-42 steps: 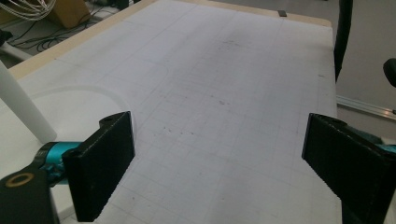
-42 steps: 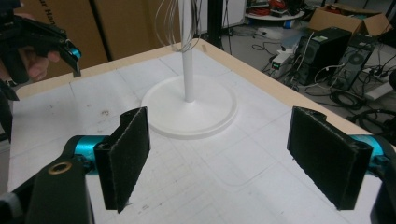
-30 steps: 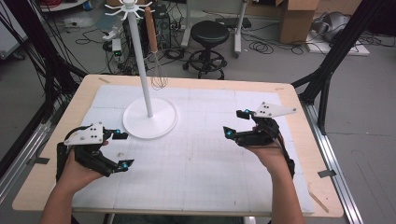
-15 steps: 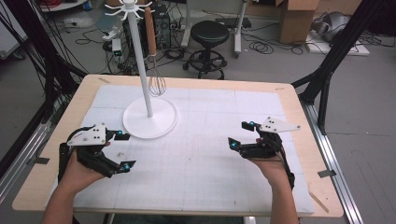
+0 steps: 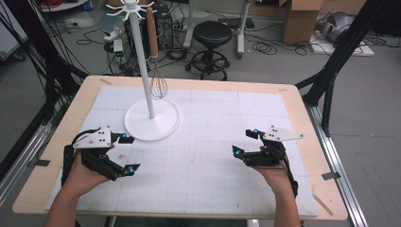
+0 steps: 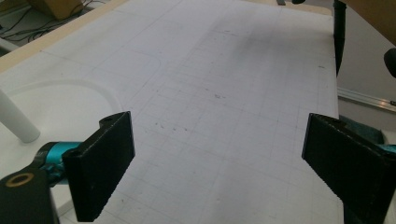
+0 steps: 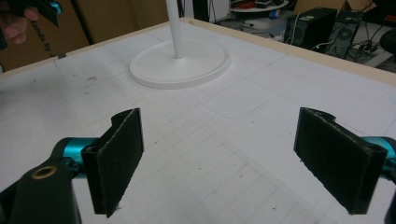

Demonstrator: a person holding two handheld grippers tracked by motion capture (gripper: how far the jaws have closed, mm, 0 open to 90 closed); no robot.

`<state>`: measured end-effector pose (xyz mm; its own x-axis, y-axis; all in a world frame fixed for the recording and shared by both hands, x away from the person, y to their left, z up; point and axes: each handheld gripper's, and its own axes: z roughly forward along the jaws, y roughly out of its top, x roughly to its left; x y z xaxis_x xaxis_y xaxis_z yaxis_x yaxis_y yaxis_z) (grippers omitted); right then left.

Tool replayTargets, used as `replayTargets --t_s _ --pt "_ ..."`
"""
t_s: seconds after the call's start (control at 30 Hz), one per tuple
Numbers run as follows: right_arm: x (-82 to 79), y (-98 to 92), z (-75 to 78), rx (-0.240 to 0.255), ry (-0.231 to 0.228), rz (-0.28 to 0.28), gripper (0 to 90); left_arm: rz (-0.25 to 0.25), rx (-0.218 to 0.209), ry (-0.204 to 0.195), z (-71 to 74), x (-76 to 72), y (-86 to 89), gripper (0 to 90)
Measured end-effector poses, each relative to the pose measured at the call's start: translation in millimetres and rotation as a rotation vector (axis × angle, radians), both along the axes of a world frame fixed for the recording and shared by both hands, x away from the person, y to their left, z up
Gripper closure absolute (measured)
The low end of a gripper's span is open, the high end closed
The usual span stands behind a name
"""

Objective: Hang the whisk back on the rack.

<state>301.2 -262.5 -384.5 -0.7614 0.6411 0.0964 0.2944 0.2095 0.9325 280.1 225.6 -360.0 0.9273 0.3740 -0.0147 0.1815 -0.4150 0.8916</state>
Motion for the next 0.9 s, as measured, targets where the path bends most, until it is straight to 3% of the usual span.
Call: replayTargets --t_s 0.9 --pt "-1.7 8.9 2.0 0.0 -0.003 0.027 15.0 0.003 -0.017 -0.007 1.0 1.0 2.3 10.0"
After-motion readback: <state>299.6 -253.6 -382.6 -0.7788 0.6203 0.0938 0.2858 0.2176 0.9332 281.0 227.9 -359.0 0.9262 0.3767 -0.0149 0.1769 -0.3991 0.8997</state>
